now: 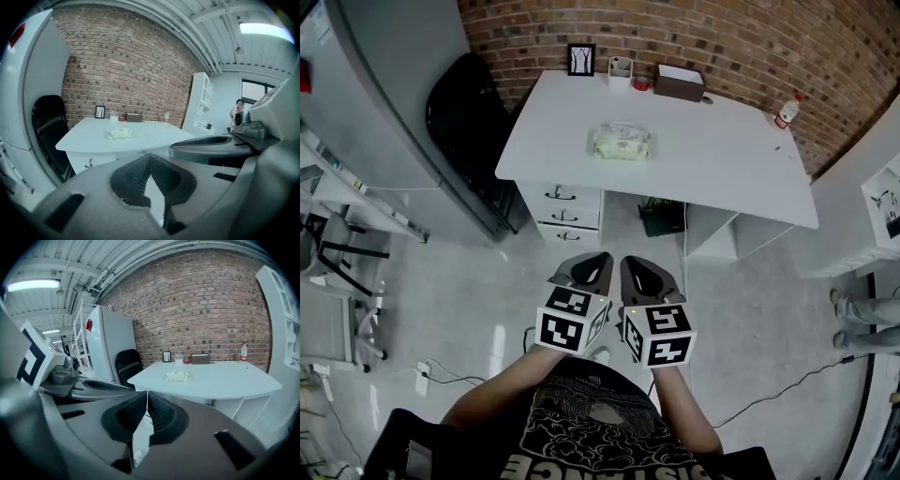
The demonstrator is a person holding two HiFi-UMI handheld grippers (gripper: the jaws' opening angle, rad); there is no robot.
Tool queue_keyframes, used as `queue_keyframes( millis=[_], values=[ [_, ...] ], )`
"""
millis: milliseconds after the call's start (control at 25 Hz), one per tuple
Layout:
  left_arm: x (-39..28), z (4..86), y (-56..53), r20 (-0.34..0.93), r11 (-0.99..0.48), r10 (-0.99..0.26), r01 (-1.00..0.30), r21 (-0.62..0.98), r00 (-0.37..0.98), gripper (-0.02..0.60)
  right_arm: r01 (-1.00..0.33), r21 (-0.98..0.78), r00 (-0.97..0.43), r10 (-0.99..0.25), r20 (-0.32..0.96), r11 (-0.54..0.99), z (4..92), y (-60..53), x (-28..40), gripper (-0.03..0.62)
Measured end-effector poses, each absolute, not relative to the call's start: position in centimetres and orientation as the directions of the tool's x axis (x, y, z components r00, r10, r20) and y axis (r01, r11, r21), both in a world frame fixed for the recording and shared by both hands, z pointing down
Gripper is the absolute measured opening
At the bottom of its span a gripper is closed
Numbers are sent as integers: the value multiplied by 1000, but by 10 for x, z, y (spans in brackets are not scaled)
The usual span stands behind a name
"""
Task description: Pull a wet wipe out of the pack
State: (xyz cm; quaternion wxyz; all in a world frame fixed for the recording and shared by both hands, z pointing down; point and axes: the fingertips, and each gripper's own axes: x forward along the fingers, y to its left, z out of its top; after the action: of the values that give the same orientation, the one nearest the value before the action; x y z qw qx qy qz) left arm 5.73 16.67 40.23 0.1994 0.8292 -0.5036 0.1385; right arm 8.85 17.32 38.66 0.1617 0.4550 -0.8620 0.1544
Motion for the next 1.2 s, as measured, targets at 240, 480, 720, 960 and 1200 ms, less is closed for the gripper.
queue_keyframes(
  millis=[240, 480, 720, 960, 1200],
  values=[
    [50, 407, 143, 430, -424, -770, -882, 207, 471, 12, -845, -112, -516, -739, 433, 523, 391, 152, 82, 20],
    [45, 408, 107, 430, -456, -750, -864, 214, 503, 12, -862, -105, -486, -749, 450, 496, 394, 120, 75, 20],
    [39, 412, 69, 440, -480, -729, -850, 219, 525, 12, -871, -110, -470, -750, 466, 478, 398, 85, 65, 20],
    [30, 416, 33, 448, -499, -708, -836, 229, 545, 11, -881, -112, -452, -750, 483, 459, 402, 47, 53, 20],
    [21, 414, 3, 449, -526, -687, -817, 237, 572, 11, -895, -104, -425, -756, 498, 435, 399, 18, 42, 20]
  ],
)
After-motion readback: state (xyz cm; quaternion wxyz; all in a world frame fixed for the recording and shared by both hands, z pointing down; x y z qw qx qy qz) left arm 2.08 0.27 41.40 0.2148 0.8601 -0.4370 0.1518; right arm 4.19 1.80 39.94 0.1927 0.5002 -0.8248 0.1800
